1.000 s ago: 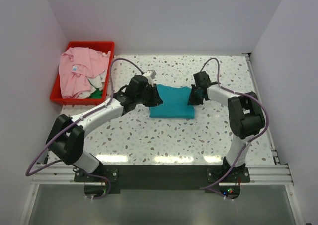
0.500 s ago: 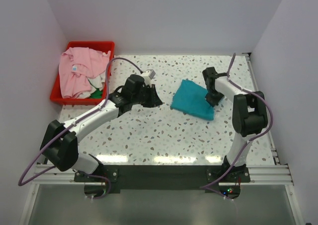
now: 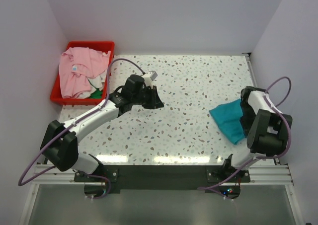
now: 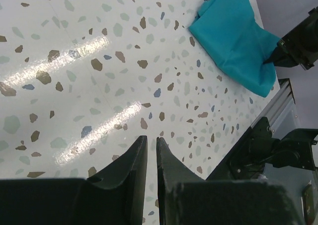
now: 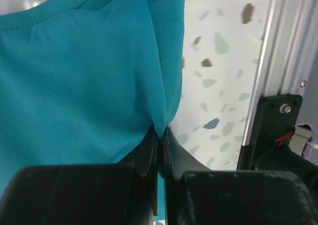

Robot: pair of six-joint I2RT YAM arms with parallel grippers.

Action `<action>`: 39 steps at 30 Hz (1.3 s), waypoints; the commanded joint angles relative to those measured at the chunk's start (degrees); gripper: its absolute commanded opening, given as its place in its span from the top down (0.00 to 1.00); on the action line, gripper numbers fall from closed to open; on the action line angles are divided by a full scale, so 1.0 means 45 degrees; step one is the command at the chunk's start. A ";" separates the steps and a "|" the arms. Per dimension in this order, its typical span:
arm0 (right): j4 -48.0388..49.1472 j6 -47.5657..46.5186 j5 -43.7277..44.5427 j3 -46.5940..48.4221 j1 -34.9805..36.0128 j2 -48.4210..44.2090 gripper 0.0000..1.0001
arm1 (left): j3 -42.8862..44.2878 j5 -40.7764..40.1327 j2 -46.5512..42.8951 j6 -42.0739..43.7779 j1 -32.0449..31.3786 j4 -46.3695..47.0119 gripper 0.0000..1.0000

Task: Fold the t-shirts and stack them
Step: Neatly place the folded tshirt to the corner, then reset both grippers

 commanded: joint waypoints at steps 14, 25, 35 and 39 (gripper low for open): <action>0.0122 -0.0940 0.0271 -0.2318 -0.5134 -0.3260 1.00 | -0.0068 0.0888 -0.0549 0.0369 -0.0025 -0.0056 0.82; 0.0435 -0.3770 -0.0626 -0.1695 -0.5627 -0.3145 0.50 | -0.0244 0.0907 -0.0823 0.0290 -0.0161 -0.0036 0.82; 0.2206 -0.6249 -0.2480 -0.0972 -0.4267 -0.5857 0.01 | -0.0284 0.0791 -0.1057 0.0290 -0.0142 -0.0036 0.79; 0.2797 -0.5396 -0.1801 -0.0272 -0.0830 -0.6212 0.01 | -0.0283 0.0479 -0.1272 0.0271 -0.0142 -0.0056 0.78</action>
